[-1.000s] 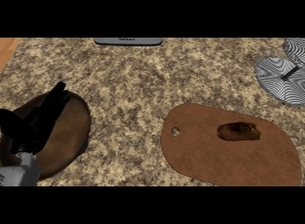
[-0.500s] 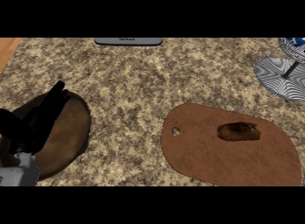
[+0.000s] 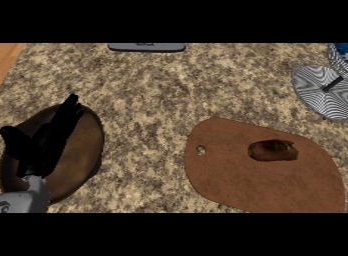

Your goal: Pick the can from the cutting board and place it in the tiered basket

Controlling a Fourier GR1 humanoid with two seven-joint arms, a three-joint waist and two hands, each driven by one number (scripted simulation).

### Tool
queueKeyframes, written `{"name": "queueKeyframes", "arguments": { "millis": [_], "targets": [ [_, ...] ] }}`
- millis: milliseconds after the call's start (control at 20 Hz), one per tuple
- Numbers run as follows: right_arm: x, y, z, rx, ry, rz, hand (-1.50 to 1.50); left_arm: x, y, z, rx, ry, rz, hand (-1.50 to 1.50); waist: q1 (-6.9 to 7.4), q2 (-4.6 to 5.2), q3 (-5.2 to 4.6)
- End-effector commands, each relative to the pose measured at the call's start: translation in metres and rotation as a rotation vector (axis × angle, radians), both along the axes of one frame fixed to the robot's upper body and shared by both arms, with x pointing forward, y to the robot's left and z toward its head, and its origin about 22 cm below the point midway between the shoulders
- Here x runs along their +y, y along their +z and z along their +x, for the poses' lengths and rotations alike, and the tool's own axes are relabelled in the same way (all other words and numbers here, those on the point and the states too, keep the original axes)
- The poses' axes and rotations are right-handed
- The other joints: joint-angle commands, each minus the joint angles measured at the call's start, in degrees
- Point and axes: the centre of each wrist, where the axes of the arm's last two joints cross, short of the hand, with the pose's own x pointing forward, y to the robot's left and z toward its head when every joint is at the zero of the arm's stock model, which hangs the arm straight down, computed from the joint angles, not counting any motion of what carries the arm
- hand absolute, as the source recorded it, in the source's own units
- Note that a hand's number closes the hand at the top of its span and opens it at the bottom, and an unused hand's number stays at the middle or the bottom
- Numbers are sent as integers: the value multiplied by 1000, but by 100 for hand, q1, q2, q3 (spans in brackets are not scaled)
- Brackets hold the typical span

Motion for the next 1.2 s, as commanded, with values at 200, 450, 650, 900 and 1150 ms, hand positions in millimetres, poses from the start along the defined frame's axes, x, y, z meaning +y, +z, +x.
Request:
{"name": "queueKeyframes", "arguments": {
  "millis": [200,450,650,900,1150],
  "targets": [
    [-56,38,-43,-129,-130,270,-150,-3,5,5,-10,-6,-4,0,34,57,1],
    [-96,49,-85,-160,-226,300,-150,7,0,8,-23,-2,1,0,43,80,6],
    [-114,53,-109,-183,-294,309,-150,-9,-4,2,-23,-19,16,0,124,118,23],
    [-144,59,-154,-191,-318,302,-150,4,-3,1,-13,-6,-20,0,79,124,42],
    [-157,61,-180,-186,-295,268,-150,3,2,4,1,-3,-14,0,21,105,52]
  ]
}}
